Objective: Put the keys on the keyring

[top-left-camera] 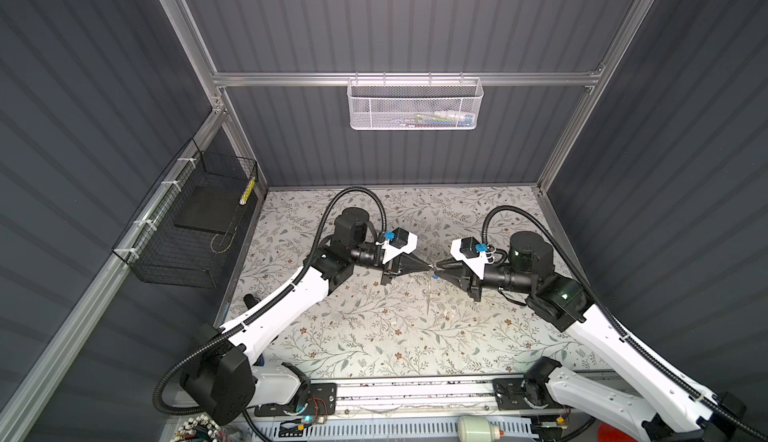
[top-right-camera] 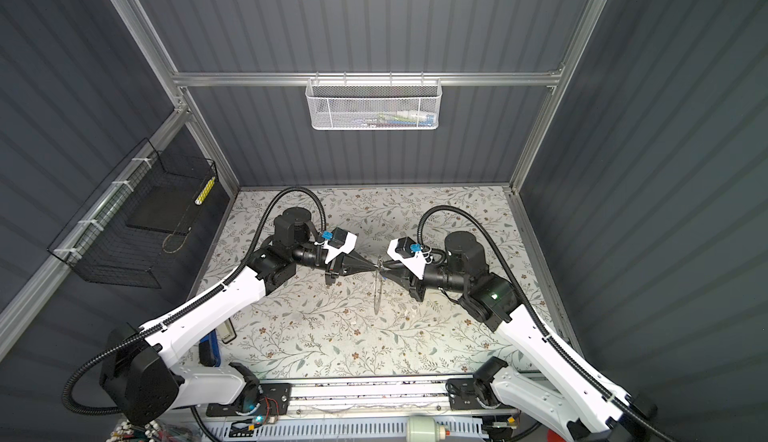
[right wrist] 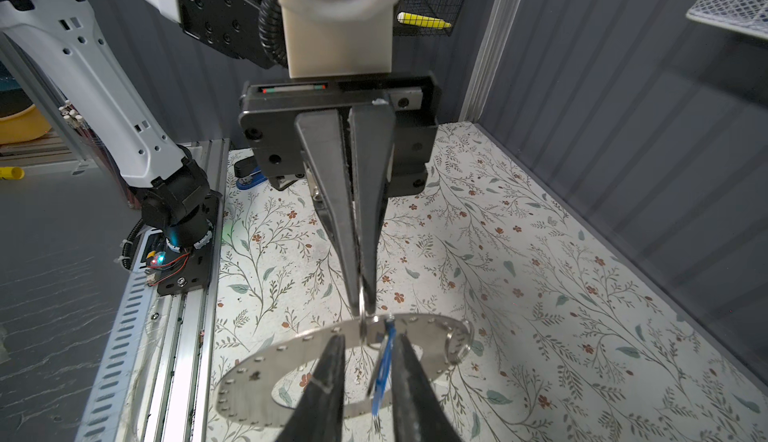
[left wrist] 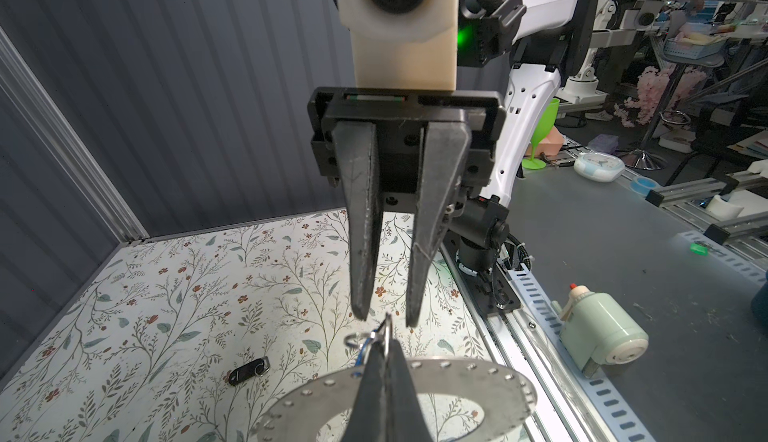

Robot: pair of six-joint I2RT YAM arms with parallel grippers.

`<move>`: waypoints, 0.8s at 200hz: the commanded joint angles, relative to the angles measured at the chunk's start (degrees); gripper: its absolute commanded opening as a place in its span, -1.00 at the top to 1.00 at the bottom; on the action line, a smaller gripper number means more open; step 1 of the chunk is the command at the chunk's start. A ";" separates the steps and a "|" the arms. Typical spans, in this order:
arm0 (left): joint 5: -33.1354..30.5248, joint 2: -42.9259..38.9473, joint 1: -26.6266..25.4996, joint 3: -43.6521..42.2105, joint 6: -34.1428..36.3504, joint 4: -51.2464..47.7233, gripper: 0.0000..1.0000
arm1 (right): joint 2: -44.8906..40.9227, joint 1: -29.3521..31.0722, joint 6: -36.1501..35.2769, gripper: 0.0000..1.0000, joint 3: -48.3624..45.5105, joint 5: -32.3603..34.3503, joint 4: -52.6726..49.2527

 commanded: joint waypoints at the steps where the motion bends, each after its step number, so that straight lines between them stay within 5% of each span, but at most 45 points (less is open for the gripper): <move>1: 2.45 -0.71 0.00 2.08 0.93 -0.08 1.00 | 0.61 -0.26 1.15 0.56 1.69 -1.56 1.40; 100: 3.63 0.06 -0.02 2.68 1.56 -1.21 1.00 | 1.44 -0.39 1.26 0.76 1.60 -2.54 3.14; 160: 4.14 0.52 -0.03 3.51 2.23 -2.55 1.00 | 2.07 -0.40 1.22 0.70 1.70 -2.56 3.27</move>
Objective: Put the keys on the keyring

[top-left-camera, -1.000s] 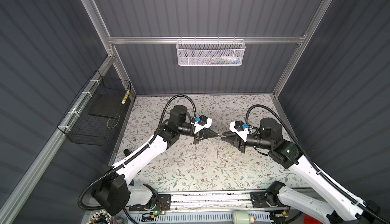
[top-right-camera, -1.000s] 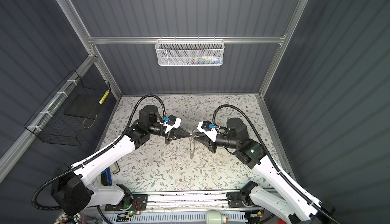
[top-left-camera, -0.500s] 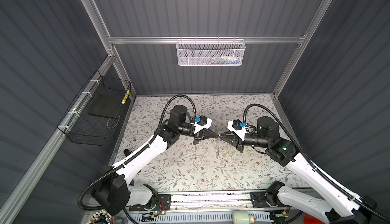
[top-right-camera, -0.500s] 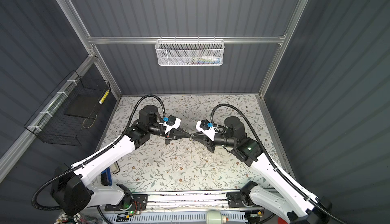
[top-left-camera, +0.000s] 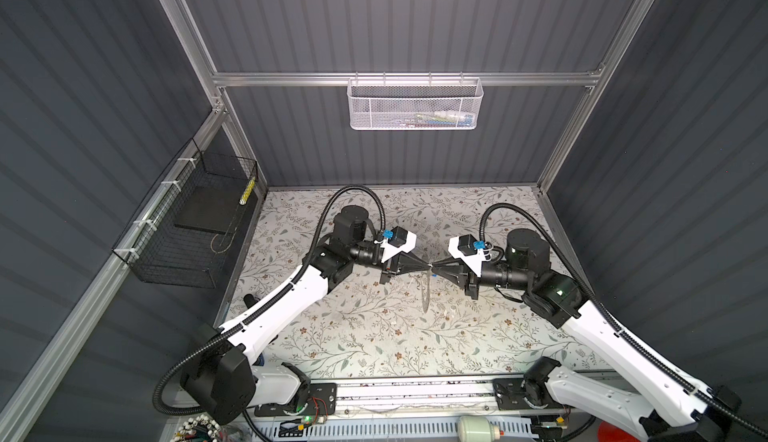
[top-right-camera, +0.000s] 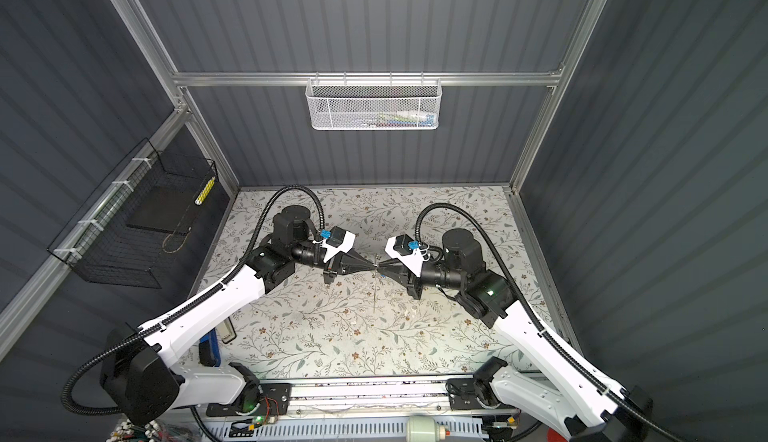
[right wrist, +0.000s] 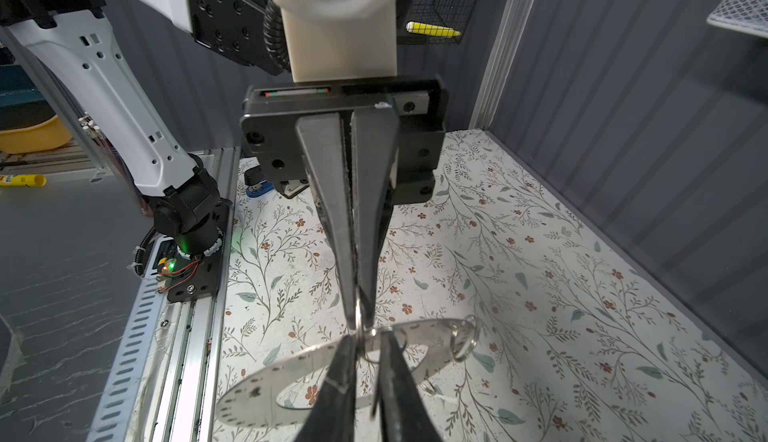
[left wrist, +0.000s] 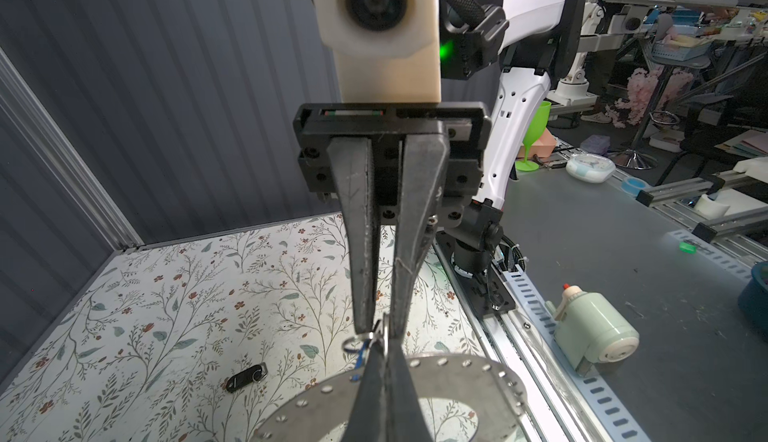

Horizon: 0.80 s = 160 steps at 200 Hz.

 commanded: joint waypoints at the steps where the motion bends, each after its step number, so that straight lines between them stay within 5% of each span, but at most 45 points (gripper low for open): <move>1: 2.57 0.37 -0.03 2.40 1.36 -1.12 1.00 | 0.19 -0.18 0.24 0.70 1.41 -0.42 0.96; 76: 1.23 1.15 -0.20 4.03 4.77 -6.70 1.00 | -0.20 -0.27 0.17 1.00 0.75 -1.09 1.09; 107: -3.29 0.53 -0.19 6.13 9.38 -13.44 0.34 | -0.60 -0.34 -0.56 1.00 0.97 0.25 -1.73; 160: -16.16 -0.69 -1.90 13.81 22.09 -30.82 0.32 | 0.40 -0.53 -2.11 1.00 4.22 3.23 -13.99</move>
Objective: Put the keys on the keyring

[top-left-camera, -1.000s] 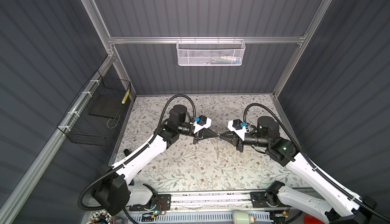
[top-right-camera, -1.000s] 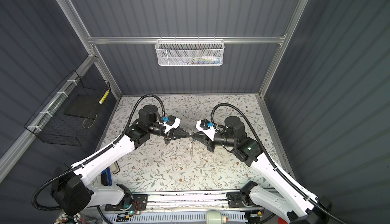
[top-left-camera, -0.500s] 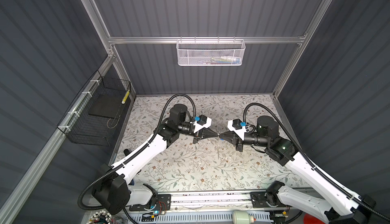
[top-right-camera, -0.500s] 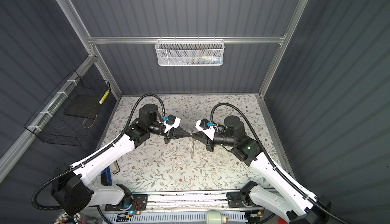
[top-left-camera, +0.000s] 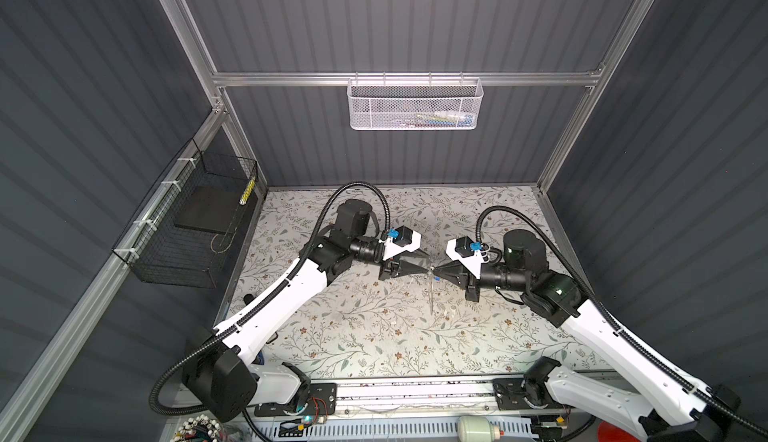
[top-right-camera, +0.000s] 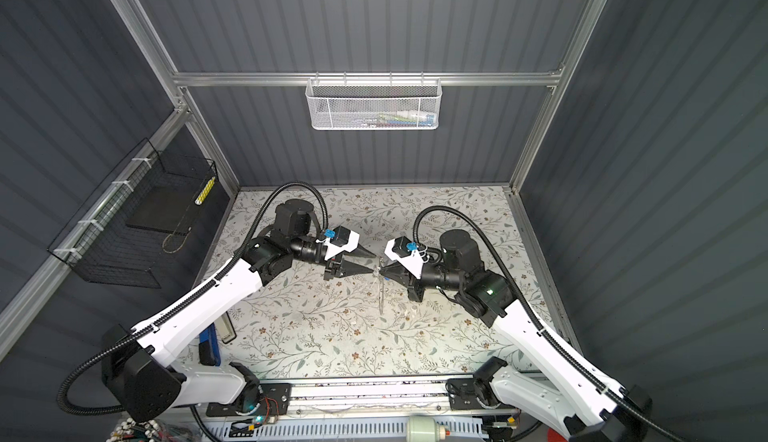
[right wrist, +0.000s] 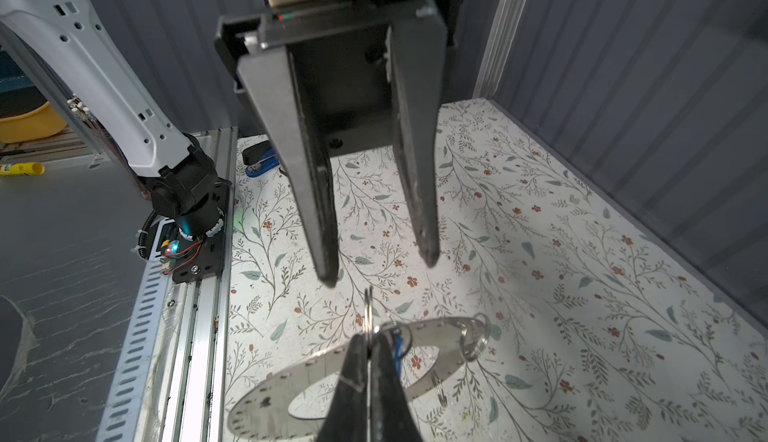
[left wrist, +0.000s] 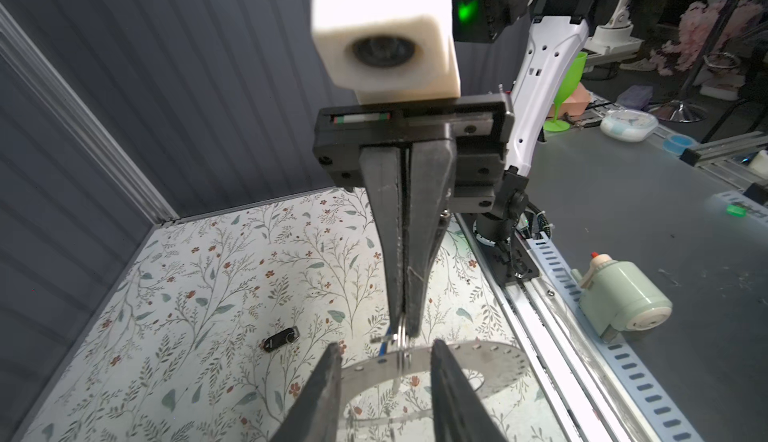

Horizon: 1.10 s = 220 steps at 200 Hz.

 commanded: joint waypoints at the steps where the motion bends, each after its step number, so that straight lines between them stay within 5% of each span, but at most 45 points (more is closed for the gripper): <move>1: -7.75 -1.47 -1.73 4.58 8.60 -11.85 0.32 | 0.25 -0.22 -1.22 1.00 3.68 1.28 -7.24; 54: -23.27 -0.11 -8.37 9.01 14.85 -18.06 0.36 | 2.23 -0.28 -1.33 1.00 7.13 0.90 -15.08; 220: -31.39 4.42 -15.06 12.65 17.22 -20.79 0.52 | 3.71 -0.27 0.23 1.00 7.72 -0.19 -14.60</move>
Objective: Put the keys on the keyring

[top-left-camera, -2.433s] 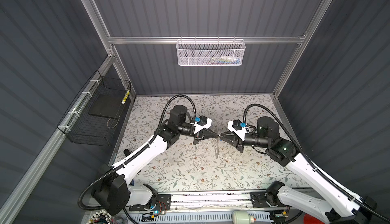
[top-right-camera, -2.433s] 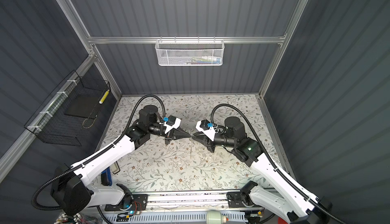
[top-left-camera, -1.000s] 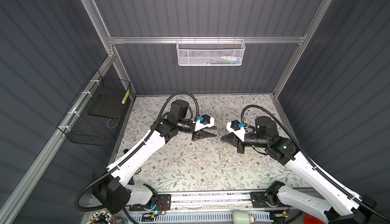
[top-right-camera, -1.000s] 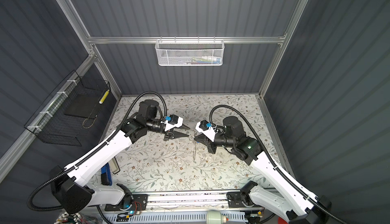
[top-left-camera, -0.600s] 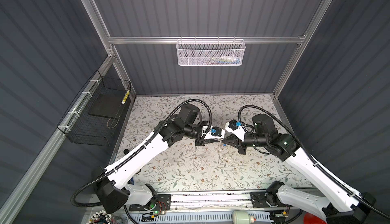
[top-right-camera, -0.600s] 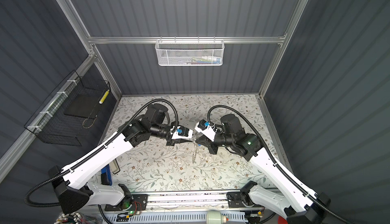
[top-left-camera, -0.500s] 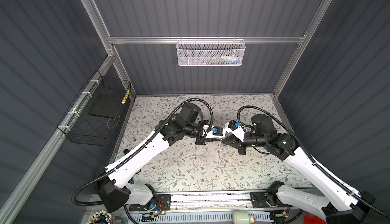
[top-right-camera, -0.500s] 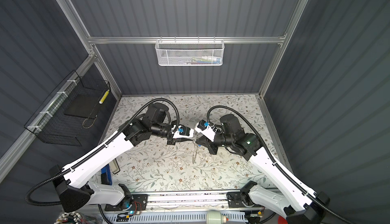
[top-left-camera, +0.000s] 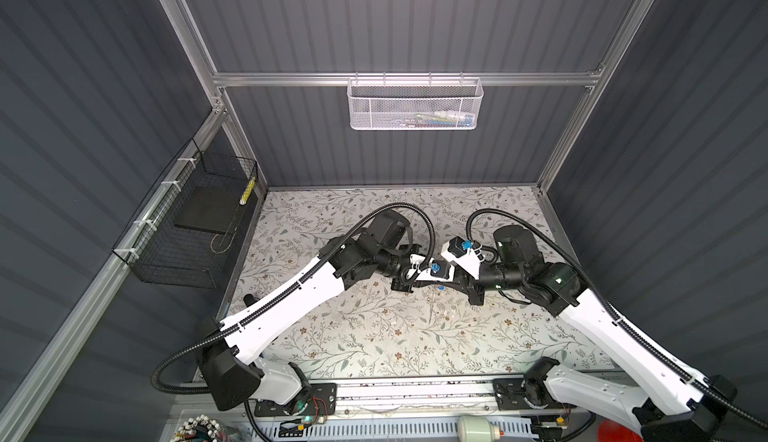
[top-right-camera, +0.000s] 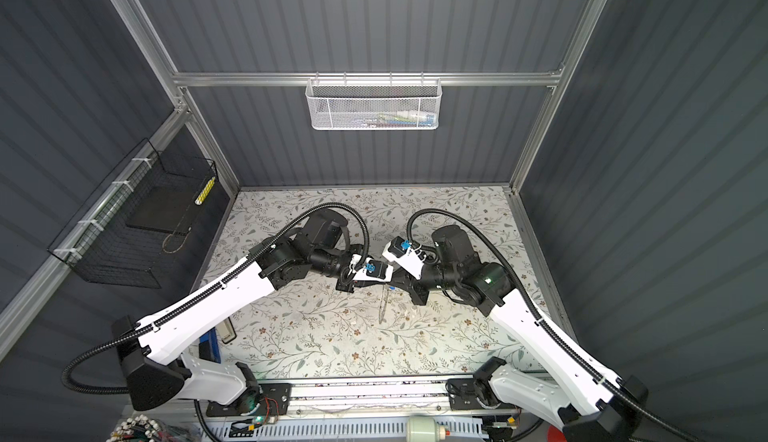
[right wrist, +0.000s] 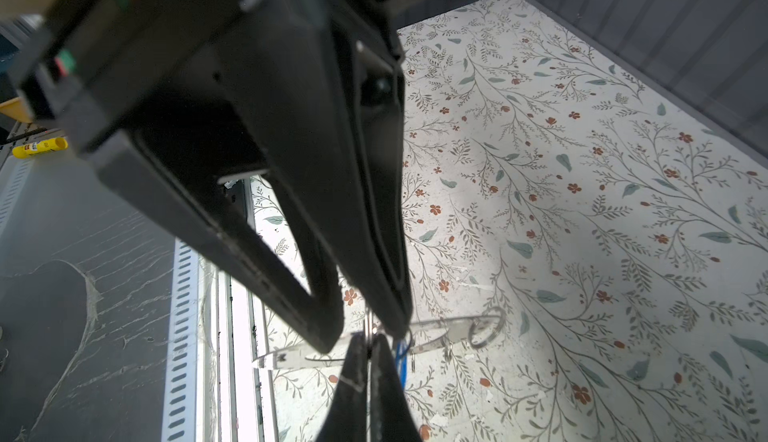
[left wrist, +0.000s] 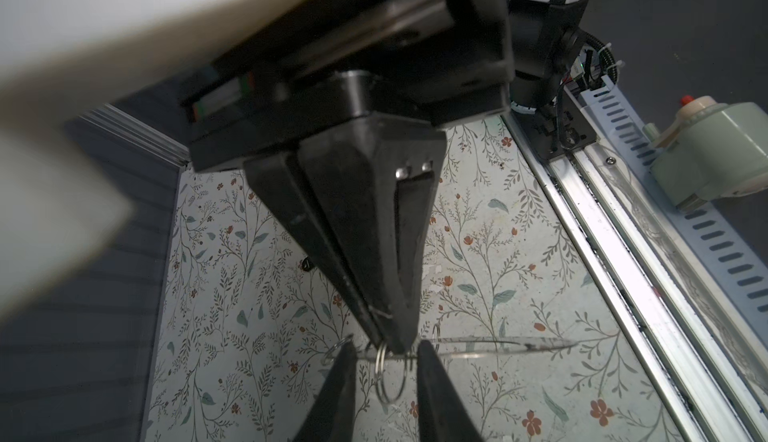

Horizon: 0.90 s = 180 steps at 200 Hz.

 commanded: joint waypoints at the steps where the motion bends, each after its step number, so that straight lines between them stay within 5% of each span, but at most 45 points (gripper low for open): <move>1: -2.50 0.35 -0.64 2.17 1.20 -1.82 0.52 | -0.31 -0.21 0.54 1.00 1.56 -1.27 0.43; 180: 0.57 2.80 -1.07 3.34 1.37 -4.45 1.00 | -0.89 -0.21 -0.24 1.00 1.55 -0.83 2.97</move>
